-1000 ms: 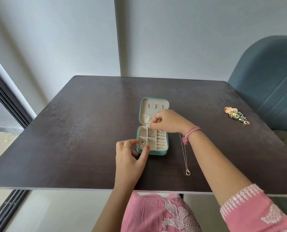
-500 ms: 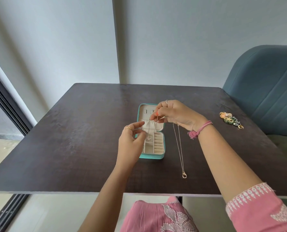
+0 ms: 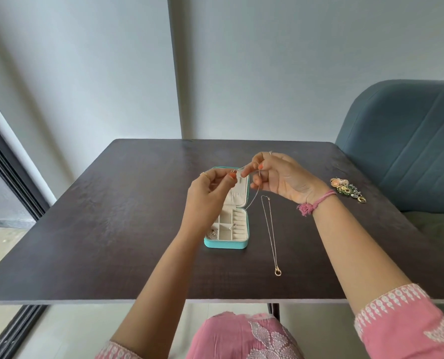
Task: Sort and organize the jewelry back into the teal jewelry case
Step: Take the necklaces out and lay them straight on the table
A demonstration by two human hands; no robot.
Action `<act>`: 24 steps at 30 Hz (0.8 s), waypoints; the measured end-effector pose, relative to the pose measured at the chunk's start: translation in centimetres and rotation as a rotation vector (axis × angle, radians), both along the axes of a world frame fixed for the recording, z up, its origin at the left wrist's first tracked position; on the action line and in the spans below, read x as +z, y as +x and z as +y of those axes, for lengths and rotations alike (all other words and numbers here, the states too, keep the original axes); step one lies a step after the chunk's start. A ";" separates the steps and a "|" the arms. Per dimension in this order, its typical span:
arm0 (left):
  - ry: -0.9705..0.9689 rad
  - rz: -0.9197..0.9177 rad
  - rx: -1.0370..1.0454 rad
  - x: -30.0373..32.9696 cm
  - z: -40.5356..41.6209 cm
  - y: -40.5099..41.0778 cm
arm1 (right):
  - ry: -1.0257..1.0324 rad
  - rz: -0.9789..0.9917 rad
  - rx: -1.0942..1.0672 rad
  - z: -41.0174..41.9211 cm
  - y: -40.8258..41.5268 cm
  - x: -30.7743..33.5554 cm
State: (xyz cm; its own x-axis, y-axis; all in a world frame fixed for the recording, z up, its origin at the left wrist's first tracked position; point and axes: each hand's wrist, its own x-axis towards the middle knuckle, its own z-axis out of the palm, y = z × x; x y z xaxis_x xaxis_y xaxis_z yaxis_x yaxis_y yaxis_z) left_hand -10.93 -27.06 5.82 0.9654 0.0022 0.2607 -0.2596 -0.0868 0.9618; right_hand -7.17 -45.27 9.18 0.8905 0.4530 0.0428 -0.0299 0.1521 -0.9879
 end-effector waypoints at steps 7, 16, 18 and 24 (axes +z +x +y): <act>-0.027 -0.055 -0.110 2.2 -0.1 -0.6 | -0.207 -0.067 0.039 -0.6 -0.8 0.4; -0.116 -0.041 -0.194 3.2 -0.4 -0.9 | -0.318 -0.304 -0.104 0.1 -2.0 1.9; -0.149 -0.039 -0.208 3.3 -0.4 -0.8 | -0.314 -0.324 -0.108 0.2 -2.2 2.1; -0.182 -0.015 -0.212 4.0 -0.6 -0.5 | -0.320 -0.340 -0.145 0.0 -2.5 2.6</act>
